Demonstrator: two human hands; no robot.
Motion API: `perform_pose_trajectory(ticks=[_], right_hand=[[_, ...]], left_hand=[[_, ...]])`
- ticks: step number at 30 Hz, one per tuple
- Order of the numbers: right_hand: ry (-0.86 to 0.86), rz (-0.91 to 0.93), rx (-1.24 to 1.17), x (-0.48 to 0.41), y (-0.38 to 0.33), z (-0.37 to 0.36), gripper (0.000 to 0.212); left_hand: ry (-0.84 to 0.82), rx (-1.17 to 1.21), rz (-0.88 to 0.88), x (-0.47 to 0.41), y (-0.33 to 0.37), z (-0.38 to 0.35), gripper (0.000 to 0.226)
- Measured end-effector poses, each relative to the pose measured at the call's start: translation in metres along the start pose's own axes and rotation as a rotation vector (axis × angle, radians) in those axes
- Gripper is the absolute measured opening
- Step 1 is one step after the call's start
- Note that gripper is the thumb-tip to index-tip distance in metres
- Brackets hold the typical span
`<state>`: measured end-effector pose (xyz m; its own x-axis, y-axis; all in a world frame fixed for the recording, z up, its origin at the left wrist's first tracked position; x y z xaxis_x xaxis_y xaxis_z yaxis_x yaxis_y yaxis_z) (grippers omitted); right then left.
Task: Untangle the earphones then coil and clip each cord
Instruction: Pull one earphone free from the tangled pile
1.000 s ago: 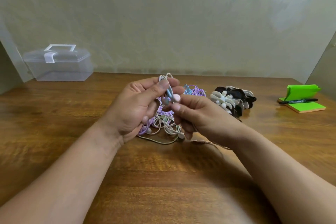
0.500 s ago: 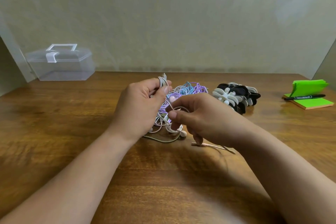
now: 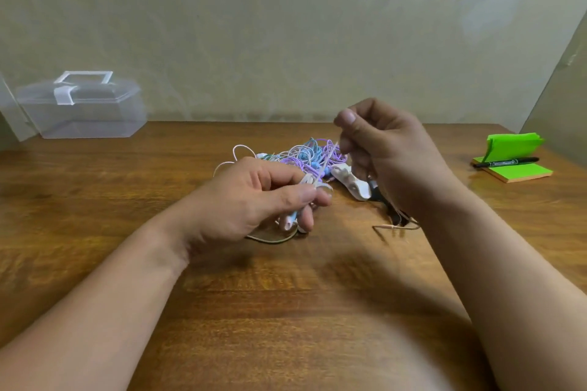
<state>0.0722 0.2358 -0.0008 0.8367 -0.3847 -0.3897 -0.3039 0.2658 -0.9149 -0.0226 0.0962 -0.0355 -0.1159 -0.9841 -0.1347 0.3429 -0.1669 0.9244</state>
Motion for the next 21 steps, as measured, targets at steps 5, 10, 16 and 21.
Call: perform_pose_trajectory(ticks=[5, 10, 16, 21], right_hand=[[-0.145, -0.137, 0.178, 0.001, 0.038, -0.036, 0.025], [-0.236, -0.176, 0.318, 0.005, 0.037, -0.065, 0.029], [-0.332, -0.214, 0.538, 0.009, 0.024, -0.072, 0.021], [-0.265, -0.159, 0.603, 0.005, 0.005, -0.046, 0.013]], left_hand=[[0.157, 0.338, -0.161, 0.001, 0.006, 0.019, 0.024], [0.466, 0.319, -0.139, 0.010, -0.006, 0.048, 0.028], [0.556, -0.057, -0.017, 0.016, -0.006, 0.058, 0.025], [0.404, -0.341, 0.110, 0.015, -0.008, 0.047, 0.015]])
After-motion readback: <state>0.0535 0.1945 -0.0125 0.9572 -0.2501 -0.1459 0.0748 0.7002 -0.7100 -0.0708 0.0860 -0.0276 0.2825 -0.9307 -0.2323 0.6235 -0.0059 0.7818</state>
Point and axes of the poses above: each hand's wrist, its own x-axis away from the middle knuckle, its own z-axis out of the back of the hand, y = z × x, the point moved 9 cm from there along -x, towards the middle knuckle, and after that the axes turned 15 degrees about -y, right-handed, at the moved point
